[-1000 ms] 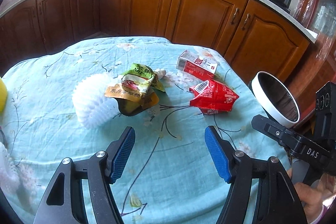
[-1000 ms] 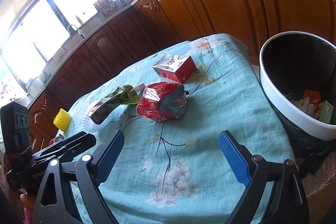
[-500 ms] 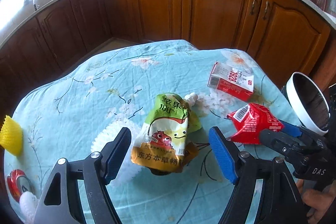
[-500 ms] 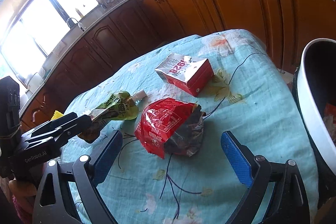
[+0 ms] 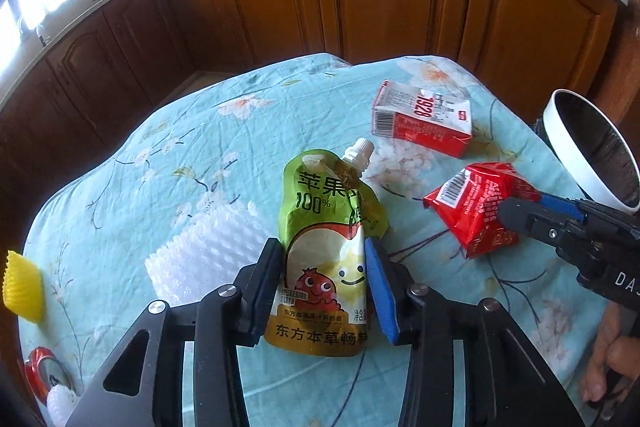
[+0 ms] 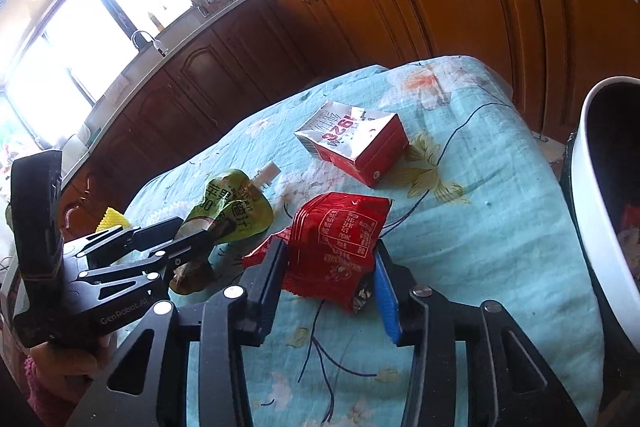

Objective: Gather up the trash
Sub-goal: 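Grasp the green fruit pouch with left tool while right tool grasps red bag, then carry pouch and red bag over the bin and open both tools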

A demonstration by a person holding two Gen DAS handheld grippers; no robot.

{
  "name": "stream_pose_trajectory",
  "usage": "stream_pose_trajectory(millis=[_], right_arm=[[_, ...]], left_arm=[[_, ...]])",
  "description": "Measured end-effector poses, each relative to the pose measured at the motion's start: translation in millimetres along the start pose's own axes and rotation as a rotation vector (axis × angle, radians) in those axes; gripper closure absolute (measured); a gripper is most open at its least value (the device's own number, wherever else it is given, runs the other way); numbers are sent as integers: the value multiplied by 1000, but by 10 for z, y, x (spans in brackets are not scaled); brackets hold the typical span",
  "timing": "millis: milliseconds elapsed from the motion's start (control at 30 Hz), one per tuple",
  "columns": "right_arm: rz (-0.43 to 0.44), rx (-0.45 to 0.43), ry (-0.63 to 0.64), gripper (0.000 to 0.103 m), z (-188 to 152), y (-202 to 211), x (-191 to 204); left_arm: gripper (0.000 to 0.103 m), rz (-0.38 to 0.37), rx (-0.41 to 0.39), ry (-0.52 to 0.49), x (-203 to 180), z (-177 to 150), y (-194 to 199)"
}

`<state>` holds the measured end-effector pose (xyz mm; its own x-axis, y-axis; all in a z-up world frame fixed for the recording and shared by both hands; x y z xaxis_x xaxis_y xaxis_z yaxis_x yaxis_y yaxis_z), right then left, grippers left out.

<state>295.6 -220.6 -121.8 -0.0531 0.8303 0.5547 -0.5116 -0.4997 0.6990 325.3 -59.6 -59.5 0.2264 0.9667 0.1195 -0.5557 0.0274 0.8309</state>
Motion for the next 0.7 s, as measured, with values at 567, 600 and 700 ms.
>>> stream_pose_trajectory(millis=[567,600,700], right_arm=[[-17,-98,-22,69,-127,819,-258],[-19,-104,-24,69,-131,855,-272],[-39,-125,-23,69,-137,970,-331]], left_arm=[[65,-306,-86,110,-367,-255,514],[65,-315,-84,111,-387,-267,520],[65,-336,-79,108,-457,-288,510]])
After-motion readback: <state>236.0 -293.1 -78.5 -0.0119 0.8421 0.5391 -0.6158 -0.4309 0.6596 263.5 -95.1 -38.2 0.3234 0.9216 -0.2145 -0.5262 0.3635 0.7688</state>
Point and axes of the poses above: each gripper's, at about its wrist camera, not at the fingertips, and y roughly against the way its jaws point, x to its left, z to its top, the point moved 5 cm from there along -y, roughly the way its jaws point, and after that the axes turned 4 degrees about -y, right-handed, at the moved point
